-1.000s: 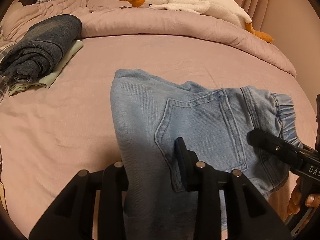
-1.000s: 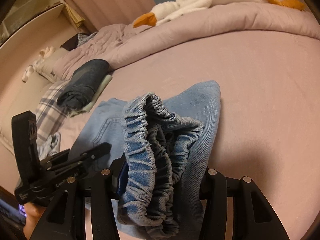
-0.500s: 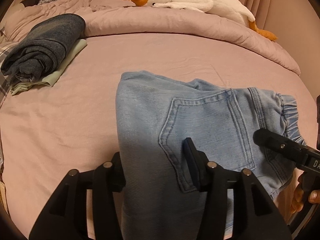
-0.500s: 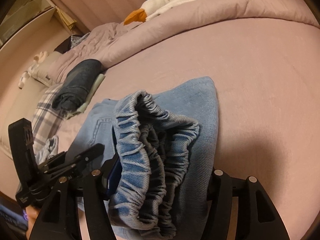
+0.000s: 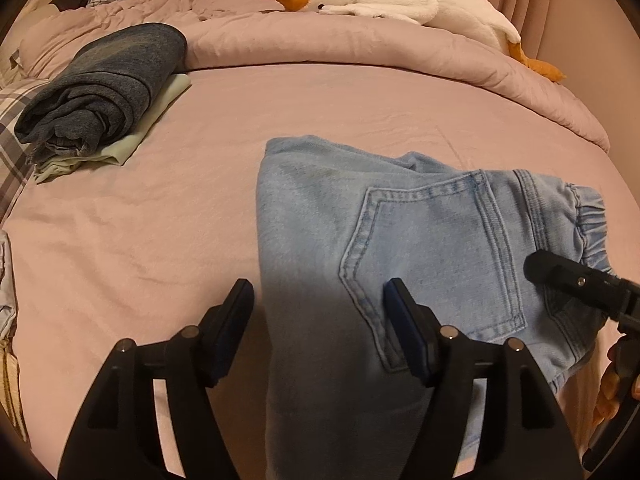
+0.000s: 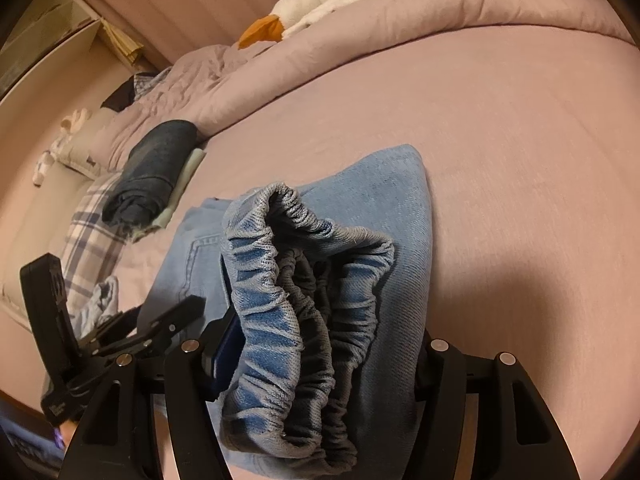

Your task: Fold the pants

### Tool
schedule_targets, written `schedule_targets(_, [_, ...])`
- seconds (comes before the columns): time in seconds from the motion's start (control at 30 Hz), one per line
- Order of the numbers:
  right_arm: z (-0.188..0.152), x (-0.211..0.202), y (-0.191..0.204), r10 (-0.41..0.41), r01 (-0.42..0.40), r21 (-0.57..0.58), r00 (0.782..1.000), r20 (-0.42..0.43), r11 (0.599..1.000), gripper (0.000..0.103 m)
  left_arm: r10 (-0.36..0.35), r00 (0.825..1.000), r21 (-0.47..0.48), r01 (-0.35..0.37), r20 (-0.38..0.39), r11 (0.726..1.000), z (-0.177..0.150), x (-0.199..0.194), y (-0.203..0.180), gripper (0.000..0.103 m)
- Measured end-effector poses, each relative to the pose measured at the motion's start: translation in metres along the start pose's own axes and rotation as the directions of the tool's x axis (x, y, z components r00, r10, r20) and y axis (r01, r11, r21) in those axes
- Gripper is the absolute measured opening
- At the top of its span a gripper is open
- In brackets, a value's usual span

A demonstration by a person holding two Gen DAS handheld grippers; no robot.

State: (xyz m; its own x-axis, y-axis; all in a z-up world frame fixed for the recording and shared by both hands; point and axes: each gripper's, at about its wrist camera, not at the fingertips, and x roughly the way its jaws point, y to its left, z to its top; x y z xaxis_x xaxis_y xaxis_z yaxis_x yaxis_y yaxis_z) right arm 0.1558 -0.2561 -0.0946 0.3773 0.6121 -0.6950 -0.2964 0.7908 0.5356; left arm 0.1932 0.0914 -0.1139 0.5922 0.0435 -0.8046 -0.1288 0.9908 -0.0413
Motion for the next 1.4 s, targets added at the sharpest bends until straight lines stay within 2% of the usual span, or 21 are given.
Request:
schedule_targets(0.43, [-0.007,-0.014,-0.003,0.003,-0.004,0.028,1.0,0.006,1.0,0.063,0.016,1.0,-0.004,-0.016,-0.007,1.0,-0.014,-0.02,0.012,0.068])
schedule_targets(0.7, [-0.013,-0.015,-0.008,-0.038,0.038,0.024,0.999,-0.003,0.999,0.063,0.032,0.999,0.008,-0.032,-0.013,0.999,-0.023,-0.017,0.015,0.068])
schedule_targets(0.83, [-0.012,-0.011,-0.005,-0.067,0.067,-0.014,0.998,0.006,0.998,0.063,0.034,0.999,0.008,-0.034,-0.011,0.999,-0.024,-0.014,0.015,0.068])
schedule_targets(1.4, [-0.023,-0.031,0.0,-0.103,0.103,-0.013,0.995,0.016,0.995,0.063,0.043,0.999,-0.026,-0.043,-0.017,0.999,-0.037,-0.033,0.021,0.068])
